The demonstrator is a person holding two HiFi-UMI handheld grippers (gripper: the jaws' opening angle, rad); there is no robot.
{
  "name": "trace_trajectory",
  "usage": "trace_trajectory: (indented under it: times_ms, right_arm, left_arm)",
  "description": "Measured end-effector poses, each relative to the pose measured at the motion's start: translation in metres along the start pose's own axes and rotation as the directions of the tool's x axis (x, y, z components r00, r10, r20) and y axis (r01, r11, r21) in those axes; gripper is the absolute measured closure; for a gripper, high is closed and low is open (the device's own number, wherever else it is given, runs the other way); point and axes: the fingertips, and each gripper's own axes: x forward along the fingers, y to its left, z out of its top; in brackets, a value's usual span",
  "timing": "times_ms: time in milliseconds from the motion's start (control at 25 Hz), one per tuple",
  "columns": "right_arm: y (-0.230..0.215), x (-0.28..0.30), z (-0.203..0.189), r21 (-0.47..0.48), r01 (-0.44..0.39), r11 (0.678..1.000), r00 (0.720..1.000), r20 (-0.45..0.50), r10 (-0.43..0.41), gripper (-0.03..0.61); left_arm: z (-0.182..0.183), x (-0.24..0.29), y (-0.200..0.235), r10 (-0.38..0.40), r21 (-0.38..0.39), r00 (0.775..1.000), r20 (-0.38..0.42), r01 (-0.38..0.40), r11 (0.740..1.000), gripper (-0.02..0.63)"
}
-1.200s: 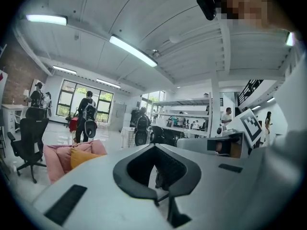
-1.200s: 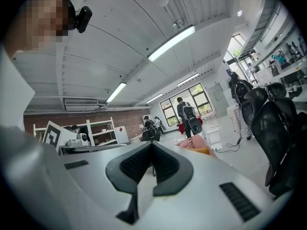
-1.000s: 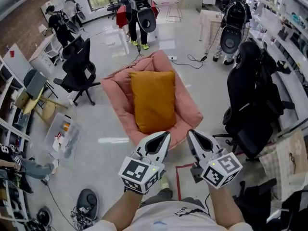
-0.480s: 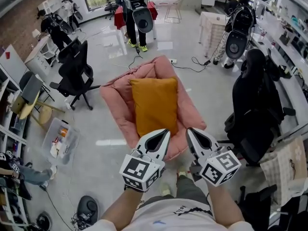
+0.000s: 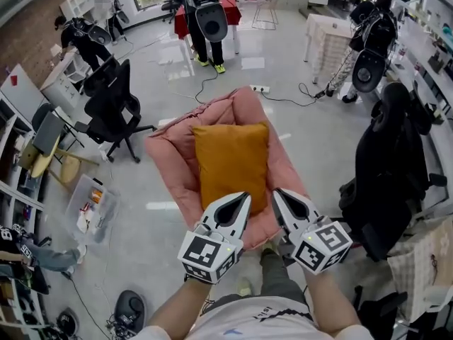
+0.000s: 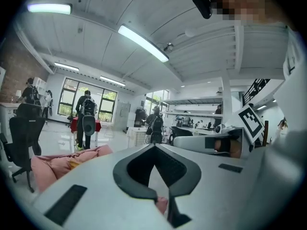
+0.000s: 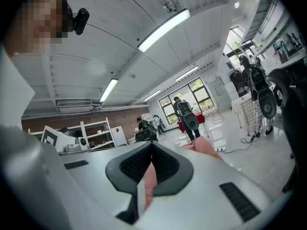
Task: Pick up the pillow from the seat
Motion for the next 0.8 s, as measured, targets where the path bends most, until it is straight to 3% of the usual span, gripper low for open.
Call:
trace_trajectory:
  times_ms: [480,800]
  right_arm:
    - [-0.178,0.13,-0.01,0.074,-0.013,0.997,0.996,-0.086,0.019,0.562]
    - [-0.272,0.197,-0.044,0.147,0.003,0.989,0.99,-0.141,0.018,0.56]
  left_arm:
    - [-0.042,0.181,0.094,0.097,-0.034,0.99,-0.099,-0.101,0.994,0.604]
    - [-0.084,0.262,0.144,0.135,-0.07,0.978,-0.16,-0.148,0.986,0.604]
